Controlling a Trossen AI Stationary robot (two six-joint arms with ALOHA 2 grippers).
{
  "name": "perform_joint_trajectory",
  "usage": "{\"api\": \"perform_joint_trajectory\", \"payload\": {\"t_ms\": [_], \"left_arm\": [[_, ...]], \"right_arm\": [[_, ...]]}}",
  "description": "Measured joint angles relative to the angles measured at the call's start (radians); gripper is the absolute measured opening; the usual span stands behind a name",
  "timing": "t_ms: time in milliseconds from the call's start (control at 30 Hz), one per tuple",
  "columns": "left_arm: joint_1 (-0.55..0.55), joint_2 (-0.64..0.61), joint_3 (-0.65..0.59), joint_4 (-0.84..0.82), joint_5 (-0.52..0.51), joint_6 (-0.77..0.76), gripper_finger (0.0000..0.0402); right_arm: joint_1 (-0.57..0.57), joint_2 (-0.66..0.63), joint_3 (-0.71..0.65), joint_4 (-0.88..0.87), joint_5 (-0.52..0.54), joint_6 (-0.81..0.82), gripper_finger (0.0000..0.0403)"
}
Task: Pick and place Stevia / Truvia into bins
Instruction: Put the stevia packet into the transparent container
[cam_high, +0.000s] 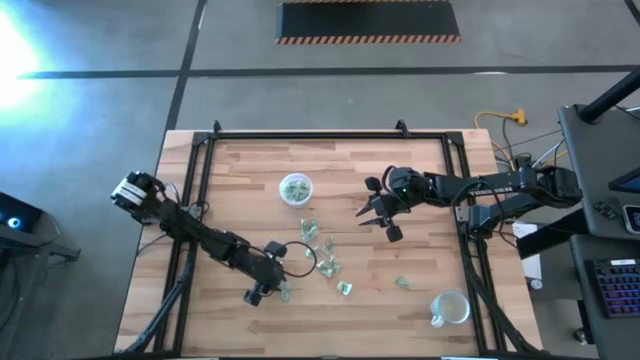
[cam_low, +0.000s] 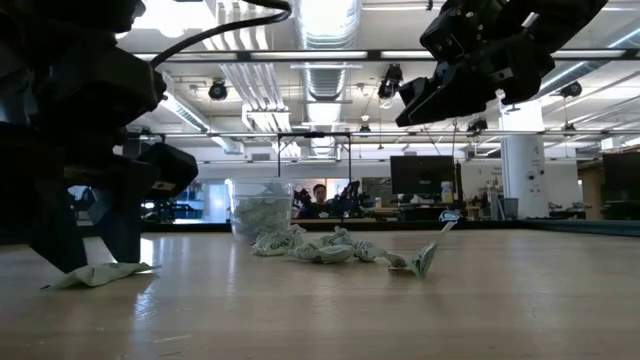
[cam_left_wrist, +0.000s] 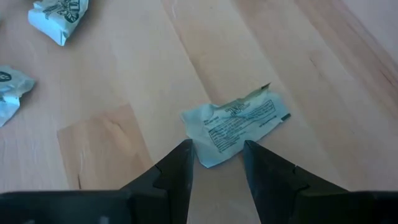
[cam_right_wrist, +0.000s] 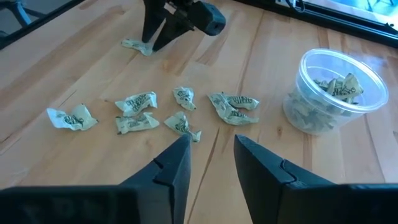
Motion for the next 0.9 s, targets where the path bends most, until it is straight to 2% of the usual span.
{"api": "perform_joint_trajectory", "payload": {"t_ms": [267,633,900], "left_arm": [[0.0,0.007,0.0,0.015,-0.001,-0.001,0.0111],[0.0,0.007,0.0,0.016,0.004,-0.001,0.0006],[-0.002,-0.007,-0.001,0.002,-0.034,0.007,0.0001]], "right_arm": [[0.0,0.0,0.0,0.0,0.0,0.0,0.011],[0.0,0.0,0.0,0.0,0.0,0.0,0.0111],[0.0,0.0,0.0,-0.001,0.0,0.0,0.0111]]}}
